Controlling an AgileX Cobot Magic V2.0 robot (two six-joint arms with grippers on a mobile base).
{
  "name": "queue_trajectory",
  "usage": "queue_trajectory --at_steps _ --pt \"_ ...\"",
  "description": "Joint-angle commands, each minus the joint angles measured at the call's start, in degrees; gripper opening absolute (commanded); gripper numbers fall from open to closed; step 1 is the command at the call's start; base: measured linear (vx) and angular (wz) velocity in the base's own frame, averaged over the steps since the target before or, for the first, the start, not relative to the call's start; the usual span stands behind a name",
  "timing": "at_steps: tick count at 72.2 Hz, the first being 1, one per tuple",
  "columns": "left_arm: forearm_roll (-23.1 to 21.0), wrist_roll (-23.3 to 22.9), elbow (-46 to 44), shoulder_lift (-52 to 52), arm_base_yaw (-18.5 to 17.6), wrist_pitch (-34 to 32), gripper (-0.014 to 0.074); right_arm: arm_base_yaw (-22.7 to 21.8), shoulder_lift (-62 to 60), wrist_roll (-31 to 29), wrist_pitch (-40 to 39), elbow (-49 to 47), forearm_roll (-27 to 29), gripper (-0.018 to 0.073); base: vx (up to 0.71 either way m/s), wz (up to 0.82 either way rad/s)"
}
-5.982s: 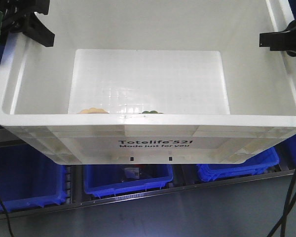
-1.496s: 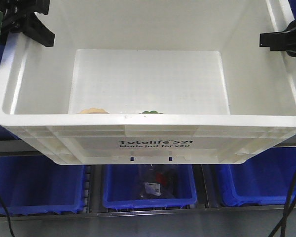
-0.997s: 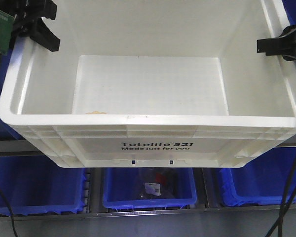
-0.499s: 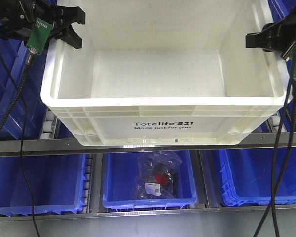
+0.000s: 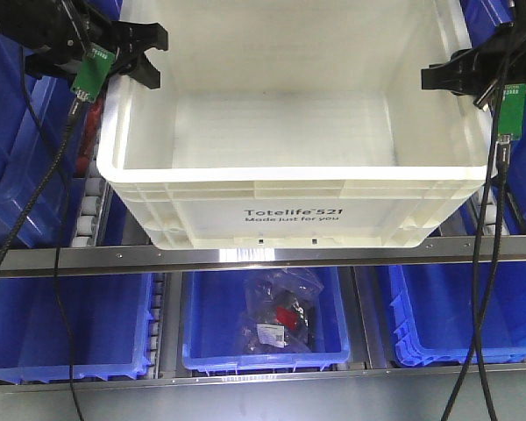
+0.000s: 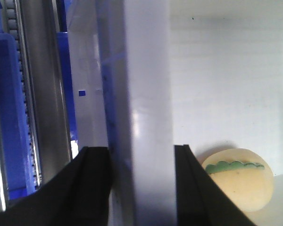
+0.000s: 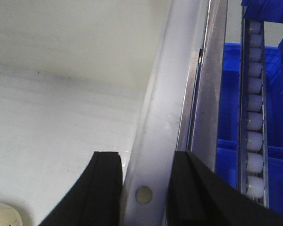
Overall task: Place moving items into box and shelve
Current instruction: 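Push the crate with both grippers forward onto the roller shelf lane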
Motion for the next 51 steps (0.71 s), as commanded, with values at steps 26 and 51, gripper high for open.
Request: queue_trajectory --at_steps 26,51 --pt "-6.37 3.41 -2.76 0.26 -0.7 -20.82 0.0003 0.34 3.73 -5.12 -19.3 -2.67 4.87 -0.0004 0.0 0.0" --pt "-9.85 3.35 -2.76 1.5 -0.7 -14.1 0.0003 0.34 4.57 -5.26 -15.1 -2.67 5.08 -0.0003 0.0 0.0"
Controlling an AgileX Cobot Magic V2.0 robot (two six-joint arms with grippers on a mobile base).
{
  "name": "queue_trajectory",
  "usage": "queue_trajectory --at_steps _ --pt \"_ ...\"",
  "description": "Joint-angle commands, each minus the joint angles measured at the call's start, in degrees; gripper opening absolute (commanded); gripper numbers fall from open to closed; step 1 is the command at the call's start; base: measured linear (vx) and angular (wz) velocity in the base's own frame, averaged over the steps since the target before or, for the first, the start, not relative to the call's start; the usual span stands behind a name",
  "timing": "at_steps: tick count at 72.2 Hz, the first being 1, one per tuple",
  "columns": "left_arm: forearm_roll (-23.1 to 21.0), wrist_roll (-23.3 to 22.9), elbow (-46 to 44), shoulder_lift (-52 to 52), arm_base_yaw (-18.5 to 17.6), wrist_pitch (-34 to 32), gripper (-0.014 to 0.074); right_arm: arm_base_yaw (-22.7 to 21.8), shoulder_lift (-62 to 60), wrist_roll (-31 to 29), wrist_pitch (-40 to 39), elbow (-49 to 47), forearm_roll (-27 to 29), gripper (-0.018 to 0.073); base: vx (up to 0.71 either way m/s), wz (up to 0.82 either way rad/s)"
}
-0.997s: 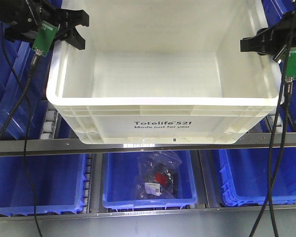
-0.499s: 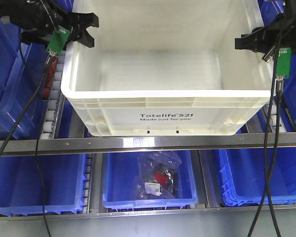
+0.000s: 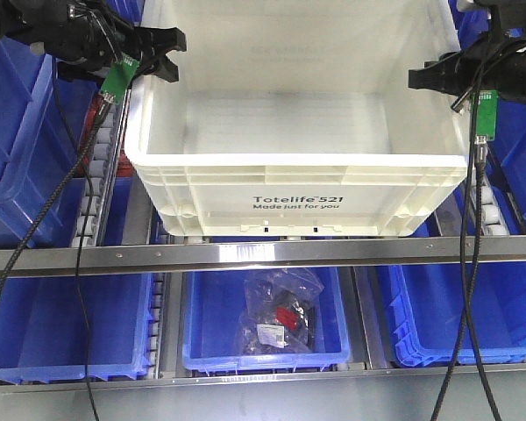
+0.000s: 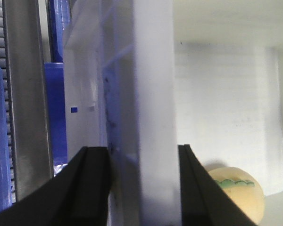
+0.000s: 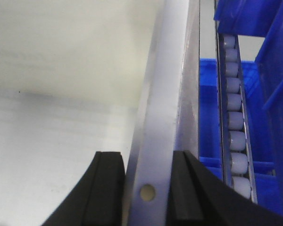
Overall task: Place moving items into box and shelve
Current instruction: 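Push the crate with both grippers forward onto the roller shelf lane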
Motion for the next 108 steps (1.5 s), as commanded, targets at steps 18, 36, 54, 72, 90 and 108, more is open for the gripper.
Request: queue_trajectory --at_steps 18,36,54,72,90,108 --pt "-5.26 0.58 -2.76 -4.13 -0.65 3.36 0.0005 0.04 -3.95 -0.9 -3.41 -2.41 0.63 0.0008 0.0 0.0" --pt "-5.34 1.08 -2.76 -4.08 -0.65 -0.83 0.0087 0.04 -3.95 -0.89 -3.5 -2.41 0.62 0.023 0.0 0.0" --pt "-5.43 10.15 -2.76 -2.29 -0.65 1.31 0.0371 0.04 -3.95 -0.84 -3.02 -2.41 0.62 0.0604 0.0 0.0" --pt "-5.24 9.0 -2.76 -3.82 -0.65 -1.39 0.0651 -0.02 -4.19 -0.89 -1.96 -2.41 0.56 0.0648 0.0 0.0" --pt "-3.91 9.0 -2.83 -6.84 -0.49 -3.81 0.0647 -0.02 -6.73 -1.05 -1.36 -2.41 0.56 0.0582 0.0 0.0" --pt "-4.39 8.95 -2.83 -9.46 -0.49 1.22 0.0582 -0.02 -10.09 -0.99 1.49 -2.41 0.56 0.0571 0.0 0.0"
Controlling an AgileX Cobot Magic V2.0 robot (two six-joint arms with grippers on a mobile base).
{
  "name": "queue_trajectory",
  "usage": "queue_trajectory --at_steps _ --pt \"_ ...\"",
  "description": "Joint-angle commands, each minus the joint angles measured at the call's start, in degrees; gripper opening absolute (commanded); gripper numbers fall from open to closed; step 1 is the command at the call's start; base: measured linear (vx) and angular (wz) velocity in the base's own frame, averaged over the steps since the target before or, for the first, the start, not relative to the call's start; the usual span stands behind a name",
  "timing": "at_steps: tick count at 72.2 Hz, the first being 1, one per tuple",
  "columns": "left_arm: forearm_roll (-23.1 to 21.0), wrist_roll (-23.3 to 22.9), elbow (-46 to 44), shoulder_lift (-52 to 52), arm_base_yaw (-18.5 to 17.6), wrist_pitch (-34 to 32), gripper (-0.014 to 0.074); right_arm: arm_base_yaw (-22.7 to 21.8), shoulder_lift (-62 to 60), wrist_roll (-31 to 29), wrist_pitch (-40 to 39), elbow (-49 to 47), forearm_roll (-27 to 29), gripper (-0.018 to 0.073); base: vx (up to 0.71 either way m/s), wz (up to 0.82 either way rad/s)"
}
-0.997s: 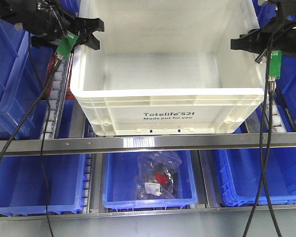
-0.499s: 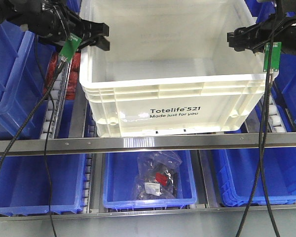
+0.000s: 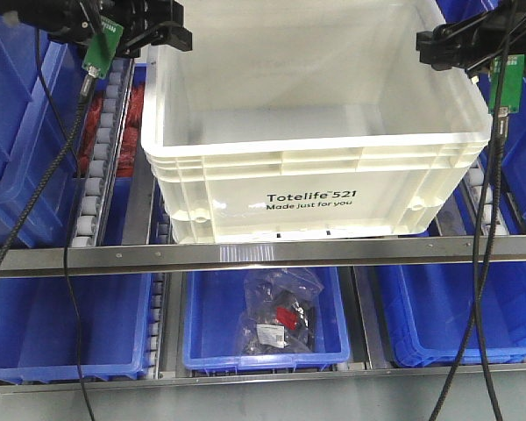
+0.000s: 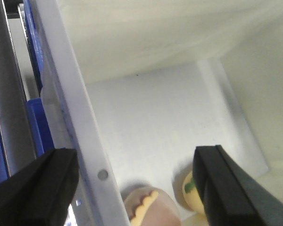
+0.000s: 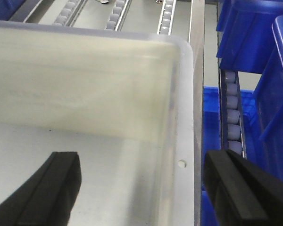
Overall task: Place moving items into box and shelve
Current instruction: 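Open the left gripper off the crate rim and pull it back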
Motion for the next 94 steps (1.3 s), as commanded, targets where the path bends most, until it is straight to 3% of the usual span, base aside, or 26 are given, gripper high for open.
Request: queue_trajectory --at_steps 1,17,72,84,94 --pt "-2.14 -0.05 -1.97 -3.82 -0.23 -0.19 0.0579 -0.15 -2.99 -0.52 -1.5 -1.96 0.49 0.0571 0.0 0.0" --pt "-5.92 -0.05 -1.97 -4.66 -0.23 8.3 0.0533 -0.09 -2.99 -0.52 0.11 -1.91 0.55 0.0571 0.0 0.0" --pt "-4.89 0.0 -1.85 -6.14 -1.53 9.98 0.0513 -0.09 -2.99 -0.44 0.23 -1.91 0.55 0.0571 0.0 0.0" --pt "-1.57 0.0 1.82 -9.64 -5.19 5.47 0.0512 -0.09 -2.99 -0.44 0.23 -1.91 0.55 0.0571 0.0 0.0" --pt "-0.22 0.0 10.27 -15.92 -7.55 -2.73 0.0492 -0.09 -2.99 -0.44 0.17 -1.91 0.55 0.0571 0.0 0.0"
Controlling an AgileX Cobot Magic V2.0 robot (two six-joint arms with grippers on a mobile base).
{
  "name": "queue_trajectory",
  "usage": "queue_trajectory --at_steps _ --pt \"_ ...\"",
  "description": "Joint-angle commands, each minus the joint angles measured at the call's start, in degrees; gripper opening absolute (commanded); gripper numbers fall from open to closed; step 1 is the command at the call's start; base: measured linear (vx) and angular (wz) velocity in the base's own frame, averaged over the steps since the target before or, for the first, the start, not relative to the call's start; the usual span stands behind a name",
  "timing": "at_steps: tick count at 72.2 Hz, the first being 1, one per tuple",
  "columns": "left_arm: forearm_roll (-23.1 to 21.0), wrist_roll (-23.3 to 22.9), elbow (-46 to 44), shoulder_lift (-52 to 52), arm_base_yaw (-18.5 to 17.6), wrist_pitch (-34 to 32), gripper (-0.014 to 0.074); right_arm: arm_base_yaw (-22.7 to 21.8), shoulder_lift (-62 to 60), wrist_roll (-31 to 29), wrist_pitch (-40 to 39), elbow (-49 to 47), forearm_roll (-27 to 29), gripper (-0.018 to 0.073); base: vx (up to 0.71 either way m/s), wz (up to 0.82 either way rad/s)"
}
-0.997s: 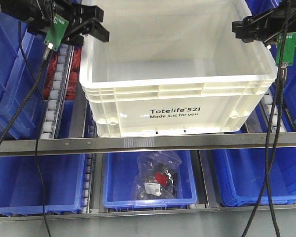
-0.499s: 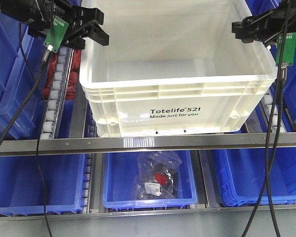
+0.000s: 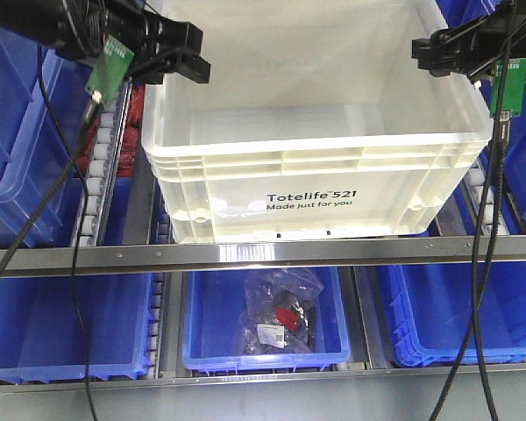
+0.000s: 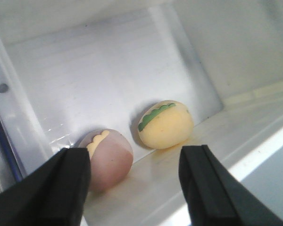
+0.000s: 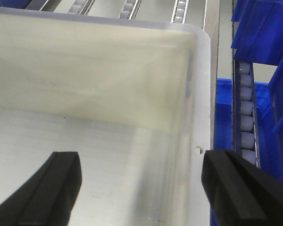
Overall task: Place moving items into box and shelve
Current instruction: 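Open the left gripper off the crate rim and pull it back, then open the right gripper off the crate rim and withdraw it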
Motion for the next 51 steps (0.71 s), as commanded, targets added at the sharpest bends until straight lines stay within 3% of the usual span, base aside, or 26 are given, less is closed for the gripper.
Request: queue_trajectory --at_steps 1,10,11,22,34,41,51 --pt "-0.45 0.0 3.53 -6.61 -1.26 -8.1 0.0489 -0.09 -2.38 -0.44 -3.43 -1.91 0.55 0.0571 0.0 0.0" --pt "-0.16 0.0 14.75 -14.45 -2.42 -17.43 0.0446 -0.09 -2.38 -0.44 -3.43 -1.91 0.55 0.0571 0.0 0.0" --pt "0.13 0.0 21.31 -19.79 -2.48 -21.59 0.0421 -0.09 -2.38 -0.44 -3.43 -1.91 0.55 0.0571 0.0 0.0" --pt "3.01 0.0 32.07 -30.97 -2.48 -27.63 0.0358 -0.09 -2.38 -0.38 -3.43 -1.91 0.55 0.0571 0.0 0.0" --pt "3.38 0.0 46.91 -41.58 -2.48 -36.88 0.0265 -0.09 -2.38 -0.38 -3.43 -1.91 0.55 0.0571 0.0 0.0" --pt "5.98 0.0 56.31 -48.59 -2.48 -42.5 0.0198 -0.09 -2.38 -0.38 -3.43 -1.91 0.55 0.0571 0.0 0.0" --pt "10.58 0.0 65.82 -59.58 -2.48 -45.36 0.0104 -0.09 -2.38 -0.38 -3.43 -1.91 0.55 0.0571 0.0 0.0"
